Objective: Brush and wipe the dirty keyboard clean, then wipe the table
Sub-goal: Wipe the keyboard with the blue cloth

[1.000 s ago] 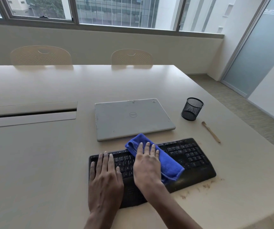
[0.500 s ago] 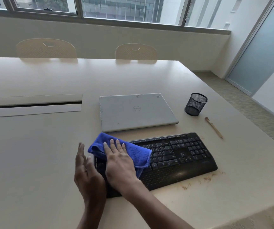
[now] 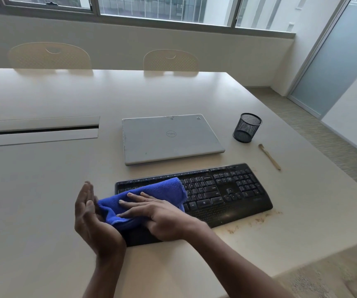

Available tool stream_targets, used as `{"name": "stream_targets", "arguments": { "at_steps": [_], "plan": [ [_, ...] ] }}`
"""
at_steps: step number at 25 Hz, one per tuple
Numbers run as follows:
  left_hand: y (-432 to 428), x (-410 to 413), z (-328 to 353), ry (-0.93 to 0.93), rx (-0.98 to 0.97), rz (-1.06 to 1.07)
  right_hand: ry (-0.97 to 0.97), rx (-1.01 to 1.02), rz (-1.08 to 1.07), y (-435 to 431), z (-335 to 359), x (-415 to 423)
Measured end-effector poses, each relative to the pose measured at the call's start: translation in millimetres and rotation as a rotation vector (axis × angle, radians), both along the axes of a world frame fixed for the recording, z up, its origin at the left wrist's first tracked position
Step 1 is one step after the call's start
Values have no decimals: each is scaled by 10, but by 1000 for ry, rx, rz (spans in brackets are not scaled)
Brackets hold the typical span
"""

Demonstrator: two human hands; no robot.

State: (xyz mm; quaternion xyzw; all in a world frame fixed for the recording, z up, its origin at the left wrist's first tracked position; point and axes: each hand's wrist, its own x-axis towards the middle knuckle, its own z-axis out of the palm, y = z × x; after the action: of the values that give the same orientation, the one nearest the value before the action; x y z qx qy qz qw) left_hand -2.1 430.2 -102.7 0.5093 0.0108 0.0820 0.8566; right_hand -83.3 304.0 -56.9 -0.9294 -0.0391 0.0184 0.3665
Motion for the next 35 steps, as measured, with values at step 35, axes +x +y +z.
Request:
{"name": "stream_targets", "arguments": {
  "at_steps": [35],
  "plan": [
    [-266, -247, -40, -466, 1495, -137, 100, 198, -216, -2231, 45, -1128]
  ]
}}
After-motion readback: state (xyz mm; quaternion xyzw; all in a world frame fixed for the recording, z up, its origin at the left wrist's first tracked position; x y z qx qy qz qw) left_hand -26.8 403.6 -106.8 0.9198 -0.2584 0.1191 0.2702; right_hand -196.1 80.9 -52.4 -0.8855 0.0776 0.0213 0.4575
